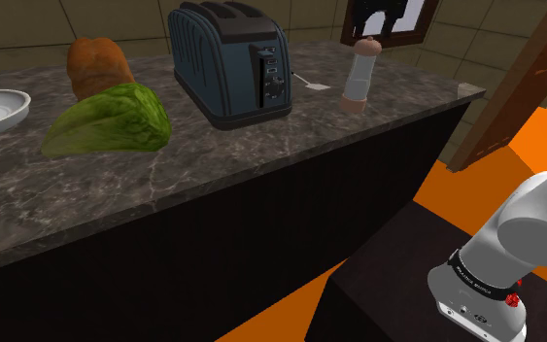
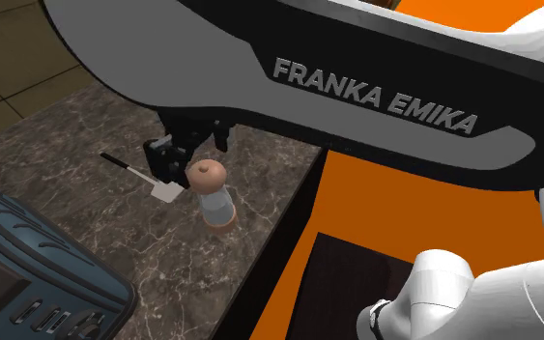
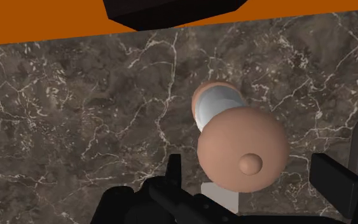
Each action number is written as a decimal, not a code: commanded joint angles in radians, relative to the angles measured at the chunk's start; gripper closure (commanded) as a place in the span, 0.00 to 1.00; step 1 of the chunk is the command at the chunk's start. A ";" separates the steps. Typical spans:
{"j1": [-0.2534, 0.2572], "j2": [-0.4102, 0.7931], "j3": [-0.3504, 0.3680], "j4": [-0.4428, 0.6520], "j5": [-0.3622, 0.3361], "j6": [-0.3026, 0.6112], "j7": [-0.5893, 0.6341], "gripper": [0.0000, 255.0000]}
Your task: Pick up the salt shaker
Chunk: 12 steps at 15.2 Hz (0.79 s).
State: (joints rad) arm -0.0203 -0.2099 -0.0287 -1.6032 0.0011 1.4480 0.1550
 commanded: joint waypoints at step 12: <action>0.002 0.013 0.005 -0.057 -0.007 0.082 0.010 1.00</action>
State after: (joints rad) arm -0.0187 -0.1971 -0.0244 -1.6569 -0.0063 1.5281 0.1644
